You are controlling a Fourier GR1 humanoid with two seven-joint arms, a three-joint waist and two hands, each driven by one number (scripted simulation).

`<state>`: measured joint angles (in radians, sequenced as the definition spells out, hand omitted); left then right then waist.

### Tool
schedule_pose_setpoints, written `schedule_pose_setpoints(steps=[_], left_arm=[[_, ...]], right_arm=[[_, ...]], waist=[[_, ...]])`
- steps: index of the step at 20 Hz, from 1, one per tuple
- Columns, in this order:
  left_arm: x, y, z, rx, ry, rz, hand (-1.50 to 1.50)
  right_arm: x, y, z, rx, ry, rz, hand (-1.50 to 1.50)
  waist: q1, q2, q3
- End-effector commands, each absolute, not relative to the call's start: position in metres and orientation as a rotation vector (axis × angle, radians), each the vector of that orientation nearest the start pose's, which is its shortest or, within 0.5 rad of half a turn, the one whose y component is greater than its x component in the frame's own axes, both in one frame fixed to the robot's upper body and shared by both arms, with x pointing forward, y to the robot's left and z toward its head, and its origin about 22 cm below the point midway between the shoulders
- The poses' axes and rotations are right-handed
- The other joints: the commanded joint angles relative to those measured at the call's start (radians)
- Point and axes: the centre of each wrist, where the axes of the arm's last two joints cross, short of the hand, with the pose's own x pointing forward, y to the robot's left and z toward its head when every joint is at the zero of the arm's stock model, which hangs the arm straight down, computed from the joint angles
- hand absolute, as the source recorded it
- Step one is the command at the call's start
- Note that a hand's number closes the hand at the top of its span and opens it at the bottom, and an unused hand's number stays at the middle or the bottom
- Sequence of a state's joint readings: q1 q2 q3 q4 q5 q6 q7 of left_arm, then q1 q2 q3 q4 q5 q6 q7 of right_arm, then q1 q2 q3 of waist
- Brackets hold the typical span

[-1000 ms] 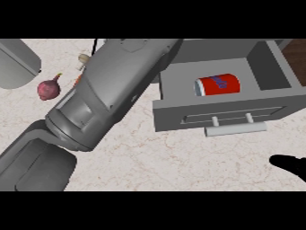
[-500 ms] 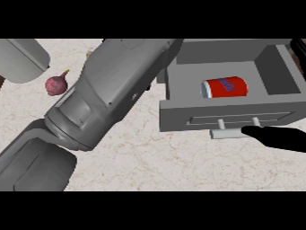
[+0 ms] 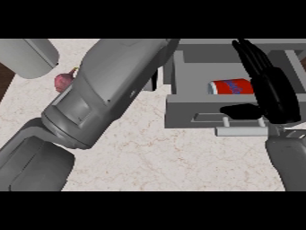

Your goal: Pick up the can, place it into the drawer and close the drawer

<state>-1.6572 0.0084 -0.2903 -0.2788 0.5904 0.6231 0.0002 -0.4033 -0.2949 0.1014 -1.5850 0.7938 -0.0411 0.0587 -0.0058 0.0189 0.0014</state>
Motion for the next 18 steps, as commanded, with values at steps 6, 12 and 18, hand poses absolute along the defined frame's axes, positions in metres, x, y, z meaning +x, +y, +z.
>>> schedule_pose_setpoints(steps=[6,12,18], left_arm=[[0.448,0.011,0.264,0.064,-1.730,-0.015,-1.50],[0.450,0.024,0.269,0.084,-1.719,0.013,-1.50],[0.455,0.051,0.271,0.093,-1.691,0.004,-1.50]], right_arm=[[0.365,-0.199,0.064,-1.012,-1.773,0.974,-1.50],[0.393,-0.175,0.049,-1.117,-1.769,0.929,-1.50],[0.416,-0.188,0.050,-1.251,-1.777,0.868,-1.50]], waist=[[0.029,-0.009,0.000],[0.051,-0.010,-0.001],[0.061,-0.012,-0.001]])
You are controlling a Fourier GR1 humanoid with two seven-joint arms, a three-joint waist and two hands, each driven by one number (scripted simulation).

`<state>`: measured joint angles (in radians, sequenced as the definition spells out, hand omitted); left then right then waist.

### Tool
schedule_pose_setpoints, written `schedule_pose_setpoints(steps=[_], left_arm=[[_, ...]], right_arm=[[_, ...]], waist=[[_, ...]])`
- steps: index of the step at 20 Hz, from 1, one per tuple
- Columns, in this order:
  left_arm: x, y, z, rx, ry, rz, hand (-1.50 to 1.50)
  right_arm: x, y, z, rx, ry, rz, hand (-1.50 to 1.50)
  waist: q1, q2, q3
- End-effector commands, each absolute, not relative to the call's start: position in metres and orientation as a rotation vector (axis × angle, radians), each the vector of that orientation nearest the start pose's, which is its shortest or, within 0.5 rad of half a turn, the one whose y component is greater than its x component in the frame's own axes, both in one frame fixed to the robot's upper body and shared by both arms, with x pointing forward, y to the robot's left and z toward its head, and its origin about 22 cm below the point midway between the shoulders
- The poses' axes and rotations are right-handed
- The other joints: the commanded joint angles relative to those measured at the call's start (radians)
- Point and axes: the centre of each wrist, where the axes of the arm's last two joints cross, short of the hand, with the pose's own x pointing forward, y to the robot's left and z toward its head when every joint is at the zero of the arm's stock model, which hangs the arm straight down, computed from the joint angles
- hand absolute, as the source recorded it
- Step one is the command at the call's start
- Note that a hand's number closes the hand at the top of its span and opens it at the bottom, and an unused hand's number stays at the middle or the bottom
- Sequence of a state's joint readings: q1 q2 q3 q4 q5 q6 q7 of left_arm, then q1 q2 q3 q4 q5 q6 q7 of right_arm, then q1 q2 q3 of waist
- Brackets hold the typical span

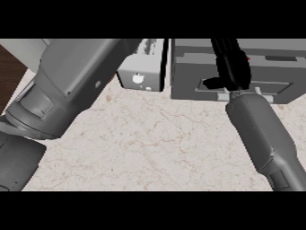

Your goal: Pick up the can, place it into the drawer and close the drawer

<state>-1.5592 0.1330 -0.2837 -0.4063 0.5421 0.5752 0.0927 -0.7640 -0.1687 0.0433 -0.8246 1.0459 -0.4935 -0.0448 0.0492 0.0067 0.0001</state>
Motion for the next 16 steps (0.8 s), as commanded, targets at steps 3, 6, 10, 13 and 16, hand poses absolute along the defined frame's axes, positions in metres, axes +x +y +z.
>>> schedule_pose_setpoints(steps=[3,6,10,13,16], left_arm=[[0.456,0.064,0.254,0.086,-1.709,0.015,-1.50],[0.454,0.073,0.257,0.086,-1.700,-0.018,-1.50],[0.453,0.083,0.263,0.090,-1.703,0.001,-1.50],[0.449,0.080,0.254,0.077,-1.703,-0.029,-1.50],[0.446,0.079,0.253,0.075,-1.692,-0.022,-1.50]], right_arm=[[0.435,-0.182,0.073,-1.284,-1.772,0.851,-1.50],[0.443,-0.182,0.079,-1.291,-1.776,0.812,-1.50],[0.459,-0.194,0.110,-1.341,-1.787,0.829,-1.50],[0.464,-0.183,0.117,-1.335,-1.790,0.813,-1.50],[0.468,-0.163,0.133,-1.316,-1.831,0.798,-1.50]], waist=[[0.028,0.003,0.000],[0.047,0.003,0.000],[0.049,0.006,0.001],[0.065,0.012,0.001],[0.058,0.013,0.001]])
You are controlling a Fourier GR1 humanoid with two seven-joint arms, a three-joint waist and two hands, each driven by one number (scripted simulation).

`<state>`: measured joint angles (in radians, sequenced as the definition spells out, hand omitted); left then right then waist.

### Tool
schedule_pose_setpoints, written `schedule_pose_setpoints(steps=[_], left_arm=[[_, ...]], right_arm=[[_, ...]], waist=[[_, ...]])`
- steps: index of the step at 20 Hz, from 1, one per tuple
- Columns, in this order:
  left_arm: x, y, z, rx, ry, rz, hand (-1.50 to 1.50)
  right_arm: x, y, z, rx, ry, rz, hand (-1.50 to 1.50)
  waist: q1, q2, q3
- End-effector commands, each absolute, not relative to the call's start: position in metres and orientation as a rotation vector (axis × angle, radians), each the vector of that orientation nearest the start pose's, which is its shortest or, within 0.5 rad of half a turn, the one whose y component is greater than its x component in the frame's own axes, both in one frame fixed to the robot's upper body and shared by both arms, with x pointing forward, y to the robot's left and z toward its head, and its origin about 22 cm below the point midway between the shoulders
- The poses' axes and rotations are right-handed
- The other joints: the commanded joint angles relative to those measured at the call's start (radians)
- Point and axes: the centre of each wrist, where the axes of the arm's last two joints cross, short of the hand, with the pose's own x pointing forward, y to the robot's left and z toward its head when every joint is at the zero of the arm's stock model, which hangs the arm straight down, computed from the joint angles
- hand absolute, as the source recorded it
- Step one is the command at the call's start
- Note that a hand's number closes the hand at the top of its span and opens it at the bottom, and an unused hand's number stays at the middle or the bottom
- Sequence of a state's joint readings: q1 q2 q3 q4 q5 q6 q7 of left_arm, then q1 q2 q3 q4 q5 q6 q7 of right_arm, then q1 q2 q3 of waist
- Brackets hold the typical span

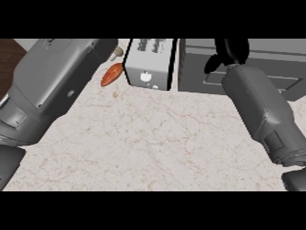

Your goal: Pick up the can, place it into the drawer and close the drawer

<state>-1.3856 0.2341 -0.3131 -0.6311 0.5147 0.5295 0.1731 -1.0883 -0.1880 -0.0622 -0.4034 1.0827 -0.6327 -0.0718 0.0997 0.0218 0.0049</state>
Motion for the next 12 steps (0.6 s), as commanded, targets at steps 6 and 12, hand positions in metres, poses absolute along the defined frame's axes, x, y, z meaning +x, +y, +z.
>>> schedule_pose_setpoints(steps=[6,12], left_arm=[[0.443,0.115,0.249,0.068,-1.708,-0.025,-1.50],[0.438,0.127,0.254,0.045,-1.694,-0.007,-1.50]], right_arm=[[0.472,-0.171,0.145,-1.218,-1.875,0.706,-1.50],[0.473,-0.163,0.147,-1.146,-1.942,0.667,-1.50]], waist=[[0.033,-0.008,-0.003],[0.018,-0.005,-0.003]])
